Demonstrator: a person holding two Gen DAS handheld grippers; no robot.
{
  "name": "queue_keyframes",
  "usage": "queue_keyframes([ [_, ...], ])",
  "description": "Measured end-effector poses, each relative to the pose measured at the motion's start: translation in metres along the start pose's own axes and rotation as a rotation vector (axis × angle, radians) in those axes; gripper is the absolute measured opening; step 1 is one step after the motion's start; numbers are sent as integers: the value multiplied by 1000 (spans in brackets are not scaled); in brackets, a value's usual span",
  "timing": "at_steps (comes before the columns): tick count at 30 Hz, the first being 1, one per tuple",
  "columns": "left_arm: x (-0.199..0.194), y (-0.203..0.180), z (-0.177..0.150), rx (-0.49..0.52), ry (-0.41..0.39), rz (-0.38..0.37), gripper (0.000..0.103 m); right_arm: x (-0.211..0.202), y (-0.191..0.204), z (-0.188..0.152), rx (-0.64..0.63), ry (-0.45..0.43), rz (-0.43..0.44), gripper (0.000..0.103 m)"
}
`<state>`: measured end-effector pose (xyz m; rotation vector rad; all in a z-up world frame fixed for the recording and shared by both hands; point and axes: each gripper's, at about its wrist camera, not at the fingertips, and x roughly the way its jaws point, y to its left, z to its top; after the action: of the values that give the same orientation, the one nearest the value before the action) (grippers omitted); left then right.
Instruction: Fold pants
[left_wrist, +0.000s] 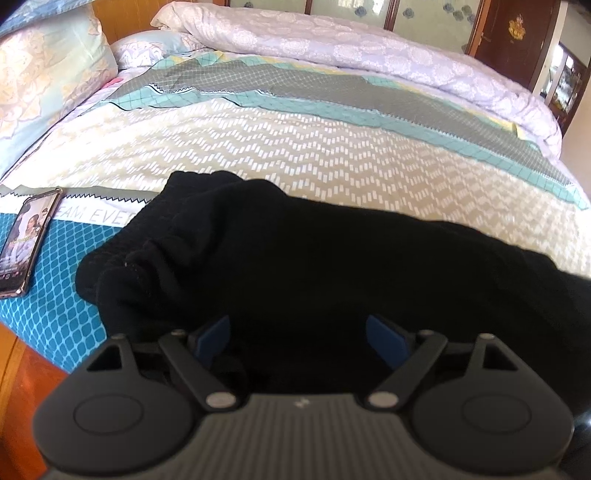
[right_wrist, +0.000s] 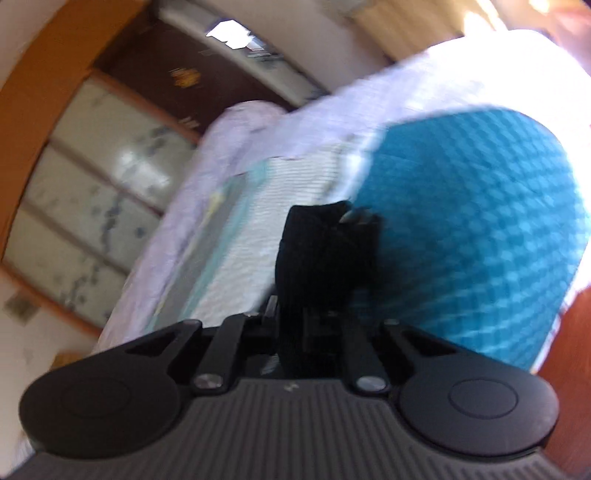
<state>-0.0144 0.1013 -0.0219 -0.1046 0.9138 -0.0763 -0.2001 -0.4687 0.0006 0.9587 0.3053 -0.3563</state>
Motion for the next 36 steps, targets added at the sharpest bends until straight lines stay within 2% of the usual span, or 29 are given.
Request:
queue_keyframes([
  [3,0,2,1,-12,-2,-13,84,1,69,-25,-359,92,77,13],
  [6,2,1,1,-14,1,-14,84,9,123,-82,-739,249,132,14],
  [8,1,2,0,-15,-3,-19,84,16,139,-125,-899,356,163,14],
  [10,0,4,-1,-21,-3,-26,84,27,145,-166,-1021,435,153,17],
  [12,0,7,-2,-28,-1,-30,84,33,146,-196,-1116,444,111,30],
  [13,-1,9,-2,-32,-1,-31,84,32,147,-203,-1149,415,97,32],
  [15,-3,13,-2,-39,-3,-36,84,28,152,-203,-1168,406,84,44],
  [17,-4,17,-2,-45,-4,-42,84,21,154,-191,-1154,409,105,54],
  [21,-2,19,-3,-56,-6,-49,84,0,156,-165,-1130,372,162,54],
  [26,-5,18,-2,-58,-15,-64,84,4,160,-142,-919,328,236,53],
  [30,-9,20,-3,-61,-21,-71,84,37,157,-145,-750,328,181,46],
  [32,-10,21,-5,-58,-21,-64,84,66,147,-159,-688,430,80,45],
  [33,-10,22,-7,-57,-18,-60,84,84,144,-170,-682,506,30,46],
  [34,-9,22,-8,-57,-14,-56,84,80,145,-176,-712,468,35,46],
  [36,-10,23,-11,-60,-14,-56,84,72,160,-180,-789,445,13,46],
])
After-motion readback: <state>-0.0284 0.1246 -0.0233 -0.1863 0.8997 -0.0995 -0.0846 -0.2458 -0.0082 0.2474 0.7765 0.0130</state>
